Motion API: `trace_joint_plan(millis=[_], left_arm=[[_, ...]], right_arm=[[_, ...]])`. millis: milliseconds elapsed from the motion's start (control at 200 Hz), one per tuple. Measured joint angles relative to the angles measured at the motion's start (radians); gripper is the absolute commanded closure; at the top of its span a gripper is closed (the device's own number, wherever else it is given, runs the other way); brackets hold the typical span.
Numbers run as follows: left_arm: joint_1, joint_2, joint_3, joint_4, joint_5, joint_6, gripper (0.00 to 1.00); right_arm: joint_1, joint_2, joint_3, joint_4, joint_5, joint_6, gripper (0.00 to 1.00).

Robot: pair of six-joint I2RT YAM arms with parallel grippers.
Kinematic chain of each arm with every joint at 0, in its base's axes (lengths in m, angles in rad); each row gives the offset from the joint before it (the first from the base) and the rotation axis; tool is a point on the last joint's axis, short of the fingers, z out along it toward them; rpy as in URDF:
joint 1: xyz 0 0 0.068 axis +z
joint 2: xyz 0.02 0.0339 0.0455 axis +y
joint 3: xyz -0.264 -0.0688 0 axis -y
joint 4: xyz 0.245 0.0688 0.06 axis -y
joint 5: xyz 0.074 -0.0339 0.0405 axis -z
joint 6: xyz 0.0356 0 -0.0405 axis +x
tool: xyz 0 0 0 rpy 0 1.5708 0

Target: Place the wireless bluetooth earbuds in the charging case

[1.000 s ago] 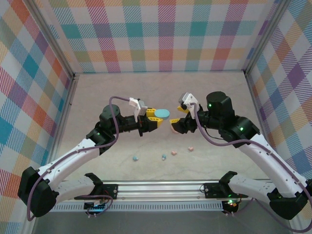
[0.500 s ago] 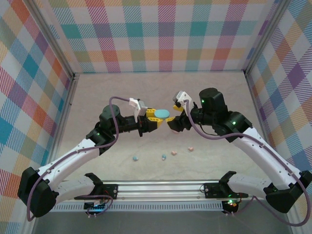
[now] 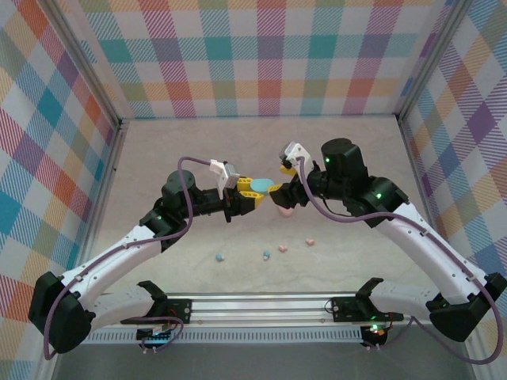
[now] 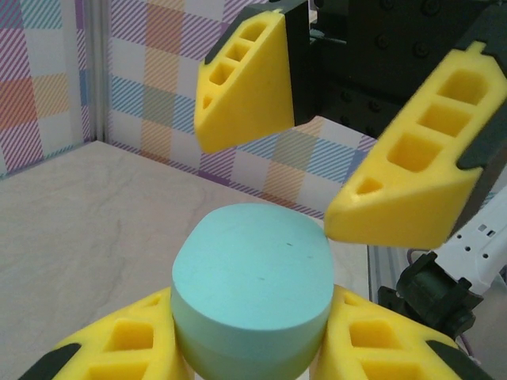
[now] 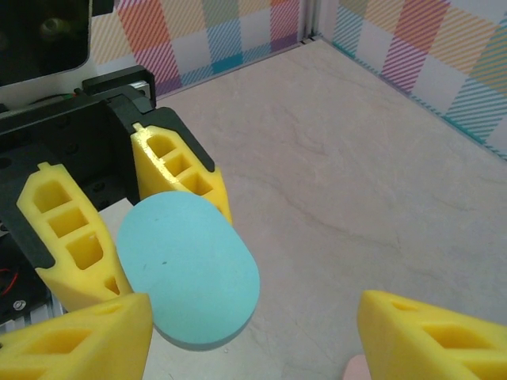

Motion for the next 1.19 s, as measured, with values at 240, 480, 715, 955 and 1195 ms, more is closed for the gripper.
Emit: trace_joint_plan(millis=[240,480,715,955,1195], left_arm=[[0.0,-0.003,-0.002,-0.002,0.002,0.0,0.76],[0.0,-0.003,-0.006,0.0,0.011,-0.001,0.76],[0.0,-0.003,-0.007,0.0,0.013,-0.001,0.76],[0.0,-0.003,-0.008,-0.005,0.014,-0.002,0.76],[0.01,-0.003,-0.015,-0.007,-0.003,-0.005,0.76]], right_arm=[[0.0,-0.002,-0.002,-0.002,-0.005,-0.023,0.31],[0.0,-0.021,-0.04,0.008,-0.084,-0.048,0.3],[0.0,-0.017,-0.045,0.005,-0.134,-0.066,0.3],[0.0,0.022,-0.042,-0.004,-0.095,-0.069,0.31],[0.007,0.058,0.002,-0.032,-0.04,-0.065,0.32]])
